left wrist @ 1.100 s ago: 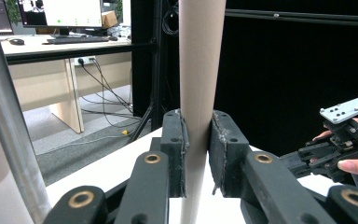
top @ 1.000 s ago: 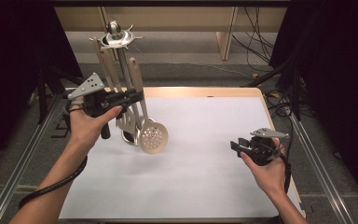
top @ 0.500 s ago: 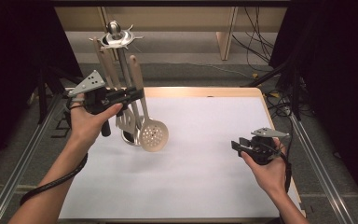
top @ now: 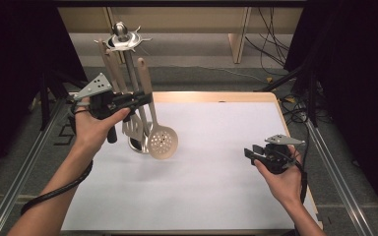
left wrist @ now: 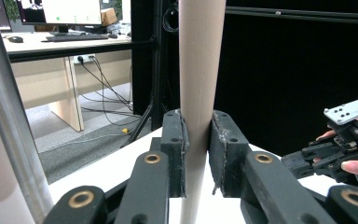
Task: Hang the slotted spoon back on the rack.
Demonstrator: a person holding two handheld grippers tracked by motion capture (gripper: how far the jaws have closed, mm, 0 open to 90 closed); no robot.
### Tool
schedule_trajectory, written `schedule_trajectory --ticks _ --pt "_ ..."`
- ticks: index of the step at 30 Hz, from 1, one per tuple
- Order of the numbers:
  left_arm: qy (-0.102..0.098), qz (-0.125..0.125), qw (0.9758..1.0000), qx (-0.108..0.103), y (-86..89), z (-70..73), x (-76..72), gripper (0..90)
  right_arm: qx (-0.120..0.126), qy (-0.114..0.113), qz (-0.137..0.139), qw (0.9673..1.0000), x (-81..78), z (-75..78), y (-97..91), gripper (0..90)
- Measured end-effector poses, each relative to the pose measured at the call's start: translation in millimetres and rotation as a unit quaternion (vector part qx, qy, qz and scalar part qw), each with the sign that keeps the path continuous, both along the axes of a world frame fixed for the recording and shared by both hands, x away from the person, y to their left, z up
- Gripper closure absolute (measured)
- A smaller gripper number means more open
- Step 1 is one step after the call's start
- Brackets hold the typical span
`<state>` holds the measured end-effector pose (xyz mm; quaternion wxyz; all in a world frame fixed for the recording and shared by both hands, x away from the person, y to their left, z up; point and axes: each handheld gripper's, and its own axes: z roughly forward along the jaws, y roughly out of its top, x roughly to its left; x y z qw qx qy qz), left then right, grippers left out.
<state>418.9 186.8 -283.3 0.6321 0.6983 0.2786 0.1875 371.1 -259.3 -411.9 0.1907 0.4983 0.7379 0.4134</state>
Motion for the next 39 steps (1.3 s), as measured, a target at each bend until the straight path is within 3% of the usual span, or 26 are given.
schedule_trajectory --ticks 6,8,10,12,16,17,19,39 --pt "-0.001 -0.001 1.0000 0.004 -0.1 4.5 2.6 76.4 -0.004 0.002 -0.001 1.0000 0.2 0.6 0.3 61.1" --pt "0.001 0.001 1.0000 0.003 0.5 4.7 4.3 76.4 0.004 0.011 -0.009 0.9999 -1.6 1.2 2.3 61.1" --pt "0.001 0.002 1.0000 0.002 1.8 4.9 6.1 76.4 0.011 0.004 -0.006 0.9999 -0.9 0.4 2.9 61.1" --pt "0.005 0.005 1.0000 -0.001 2.2 4.8 6.8 76.4 -0.005 -0.007 -0.001 1.0000 0.1 1.2 0.7 61.1" --pt "0.003 0.006 1.0000 0.003 2.6 5.8 8.3 76.4 -0.007 -0.005 0.000 1.0000 0.0 1.4 0.4 61.1" --pt "0.003 0.006 1.0000 0.002 2.6 6.3 8.4 76.4 0.007 0.007 -0.007 0.9999 -1.3 1.4 2.5 61.1" --pt "0.001 0.006 1.0000 0.003 3.2 7.9 9.2 76.4 0.010 0.005 -0.007 0.9999 -1.0 1.1 2.6 61.1" --pt "0.004 0.011 0.9999 0.006 4.4 11.1 14.6 76.4 0.003 0.005 -0.006 1.0000 -1.1 1.5 2.2 61.0"
